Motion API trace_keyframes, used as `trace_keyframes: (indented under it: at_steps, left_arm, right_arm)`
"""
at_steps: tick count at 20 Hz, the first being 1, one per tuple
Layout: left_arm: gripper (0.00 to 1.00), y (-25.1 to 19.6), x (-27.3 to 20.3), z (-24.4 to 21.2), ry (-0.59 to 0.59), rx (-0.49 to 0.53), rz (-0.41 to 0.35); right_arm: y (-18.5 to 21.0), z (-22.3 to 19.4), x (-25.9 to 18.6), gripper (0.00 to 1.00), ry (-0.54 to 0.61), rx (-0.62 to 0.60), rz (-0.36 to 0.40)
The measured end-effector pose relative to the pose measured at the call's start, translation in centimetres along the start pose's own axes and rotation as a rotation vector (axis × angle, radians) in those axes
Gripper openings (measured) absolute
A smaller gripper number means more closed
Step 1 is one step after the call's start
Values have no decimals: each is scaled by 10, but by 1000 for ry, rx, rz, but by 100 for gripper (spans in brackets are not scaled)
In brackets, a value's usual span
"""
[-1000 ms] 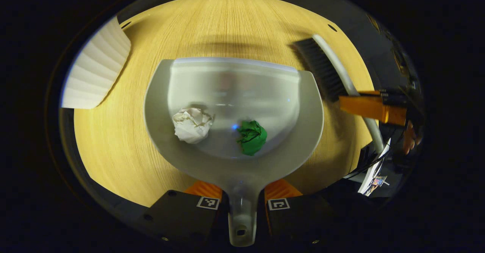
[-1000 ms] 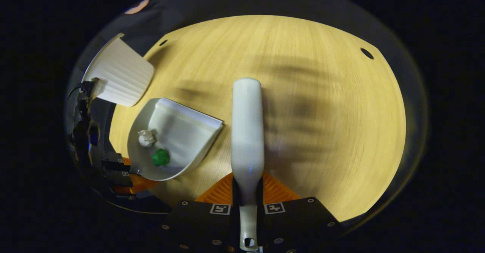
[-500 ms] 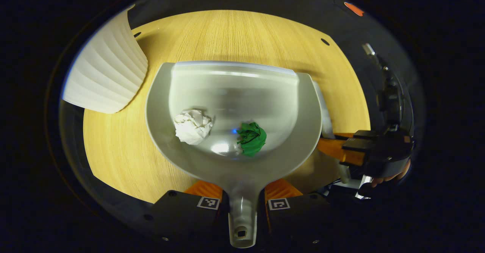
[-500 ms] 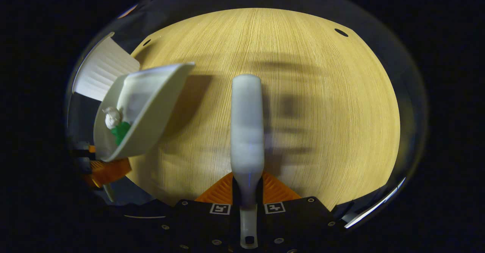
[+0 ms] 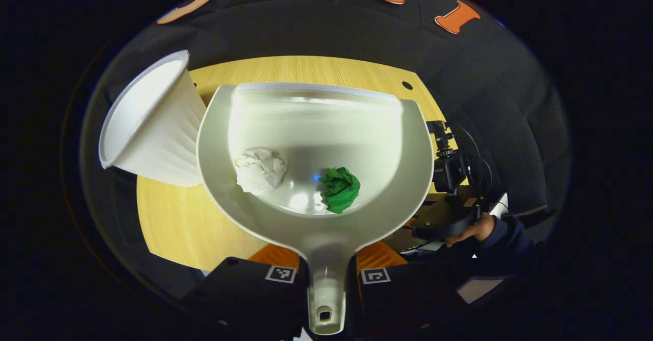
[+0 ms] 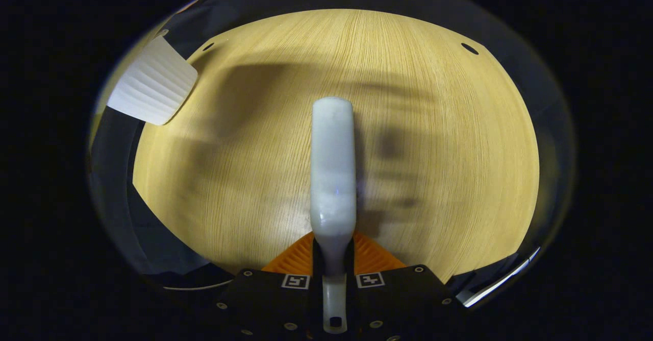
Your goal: Pick up the small broom and dustpan from the desktop, sweep the trash into the dustpan with the broom, and then empty the trash into the garbage bin.
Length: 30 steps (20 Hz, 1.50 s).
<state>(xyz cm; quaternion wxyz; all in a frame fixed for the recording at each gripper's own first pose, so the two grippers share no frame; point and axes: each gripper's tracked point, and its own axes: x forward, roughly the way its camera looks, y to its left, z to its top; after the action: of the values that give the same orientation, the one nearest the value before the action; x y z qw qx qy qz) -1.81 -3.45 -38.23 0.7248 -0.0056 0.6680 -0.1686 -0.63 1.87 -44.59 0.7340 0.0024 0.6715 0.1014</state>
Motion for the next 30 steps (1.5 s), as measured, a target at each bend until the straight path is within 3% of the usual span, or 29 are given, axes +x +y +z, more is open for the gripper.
trace_keyframes:
  at_steps: [4, 9, 10, 11, 12, 13, 14, 16, 17, 18, 24, 27, 30]
  left_arm:
    - [31, 4, -31, 21, -39, -2, -2]
    - [31, 70, -82, 52, -139, -96, 57]
    - [32, 86, -88, 53, -147, -112, 71]
    - [32, 103, -92, 53, -158, -137, 85]
    - [31, 121, -95, 52, -168, -154, 101]
    - [31, 135, -97, 52, -181, -170, 112]
    - [31, 155, -101, 51, -192, -191, 131]
    - [31, 187, -106, 48, -193, -212, 171]
    - [31, 202, -106, 44, -189, -205, 194]
    - [31, 218, -107, 41, -182, -207, 219]
    - [32, 296, -119, 27, -117, -139, 436]
    - [31, 323, -129, 28, -49, -23, 588]
    - [31, 328, -143, 35, 9, 84, 616]
  right_arm:
    - [-3, 4, 3, 20, -8, -16, 4]
    - [3, 6, -1, 29, -23, 19, 42]
    - [3, 9, 0, 43, -29, 22, 49]
    - [2, 11, 0, 41, -36, 23, 52]
    - [2, 11, -1, 55, -36, 24, 50]
    - [1, 13, -1, 43, -41, 30, 50]
    - [0, 12, -1, 65, -35, 34, 47]
    - [0, 14, -2, 58, -40, 45, 49]
    - [0, 16, -3, 70, -46, 50, 51]
    - [-1, 16, -4, 71, -49, 55, 55]
    - [-1, 23, -11, 75, -84, 77, 58]
    - [-8, 21, -11, 77, -80, 75, 22]
    - [-7, 22, -14, 78, -81, 89, 23]
